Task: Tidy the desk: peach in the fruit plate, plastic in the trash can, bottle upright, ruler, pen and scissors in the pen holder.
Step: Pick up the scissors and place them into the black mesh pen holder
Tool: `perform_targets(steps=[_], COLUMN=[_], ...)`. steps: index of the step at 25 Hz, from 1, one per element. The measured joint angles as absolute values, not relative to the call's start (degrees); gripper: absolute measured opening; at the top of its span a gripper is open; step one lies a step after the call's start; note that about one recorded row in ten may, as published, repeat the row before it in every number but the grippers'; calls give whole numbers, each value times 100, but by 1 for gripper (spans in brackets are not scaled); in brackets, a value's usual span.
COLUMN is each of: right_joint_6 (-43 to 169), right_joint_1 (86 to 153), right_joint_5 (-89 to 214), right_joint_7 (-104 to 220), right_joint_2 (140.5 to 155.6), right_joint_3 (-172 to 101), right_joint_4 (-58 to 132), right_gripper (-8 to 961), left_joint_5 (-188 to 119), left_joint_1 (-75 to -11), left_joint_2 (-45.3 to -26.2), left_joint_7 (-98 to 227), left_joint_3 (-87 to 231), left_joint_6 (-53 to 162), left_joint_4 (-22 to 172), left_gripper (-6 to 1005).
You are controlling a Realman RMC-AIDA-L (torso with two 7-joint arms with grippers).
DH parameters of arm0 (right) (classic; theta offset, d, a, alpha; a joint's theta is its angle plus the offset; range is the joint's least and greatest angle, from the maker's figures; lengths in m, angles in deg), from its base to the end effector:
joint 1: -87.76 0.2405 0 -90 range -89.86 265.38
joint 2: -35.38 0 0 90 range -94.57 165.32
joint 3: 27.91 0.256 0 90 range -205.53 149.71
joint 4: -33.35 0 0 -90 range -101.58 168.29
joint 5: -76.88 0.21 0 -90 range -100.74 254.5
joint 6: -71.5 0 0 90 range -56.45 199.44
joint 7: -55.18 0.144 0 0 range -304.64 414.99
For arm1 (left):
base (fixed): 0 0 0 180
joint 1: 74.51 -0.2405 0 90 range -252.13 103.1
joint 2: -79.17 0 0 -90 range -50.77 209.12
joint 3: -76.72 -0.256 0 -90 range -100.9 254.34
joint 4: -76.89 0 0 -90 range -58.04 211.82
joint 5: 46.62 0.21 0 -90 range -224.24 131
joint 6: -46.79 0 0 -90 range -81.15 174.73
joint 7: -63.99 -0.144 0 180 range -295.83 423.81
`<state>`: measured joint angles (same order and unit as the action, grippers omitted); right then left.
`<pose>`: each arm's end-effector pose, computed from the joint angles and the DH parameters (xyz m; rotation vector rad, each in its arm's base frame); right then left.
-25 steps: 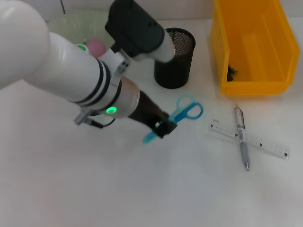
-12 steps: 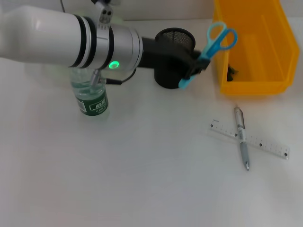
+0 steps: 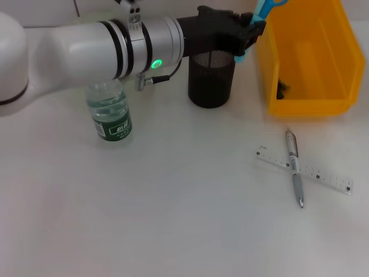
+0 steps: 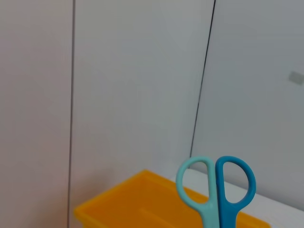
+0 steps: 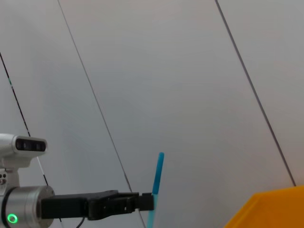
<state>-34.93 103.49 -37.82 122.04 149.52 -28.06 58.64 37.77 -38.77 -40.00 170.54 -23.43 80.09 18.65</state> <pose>0.3547 0.2303 0.0812 -2.0681 0.7489 1.1416 -0.0938 0.3960 -0.0773 -2.5327 -0.5316 -0.6608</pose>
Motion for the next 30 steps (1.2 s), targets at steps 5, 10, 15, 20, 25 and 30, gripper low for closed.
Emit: perform_targets(steps=[5, 10, 15, 20, 25, 30], right_joint_6=[-3449, -3403, -3403, -3403, -3434, -3543], right_joint_1=[10424, 10476, 10525, 10573, 10609, 10629], right_joint_5=[-3782, -3790, -3799, -3791, -3784, -3781], right_joint_7=[12194, 12185, 12181, 12180, 12179, 12173], right_joint_2=[15010, 15057, 15076, 15115, 15139, 15147], right_joint_3=[-2833, -2841, -2844, -2844, -2844, -2844], right_joint_4=[5860, 5858, 5857, 5857, 5858, 5858], right_gripper=[742, 742, 742, 742, 742, 742], left_joint_5=[2389, 1063, -181, -755, -789, -844], left_joint_1=[-3837, -3756, -3691, -3613, -3611, -3625], left_joint_2=[-4001, -4001, -4001, -4001, -4006, -4009], left_joint_7=[15905, 14783, 13638, 13100, 13059, 13079], left_joint_3=[-2572, -2707, -2778, -2890, -2914, -2919], left_joint_6=[7422, 7054, 7065, 7073, 7083, 7078], left_joint_4=[2167, 2565, 3024, 3326, 3368, 3377], left_gripper=[278, 285, 291, 298, 305, 311])
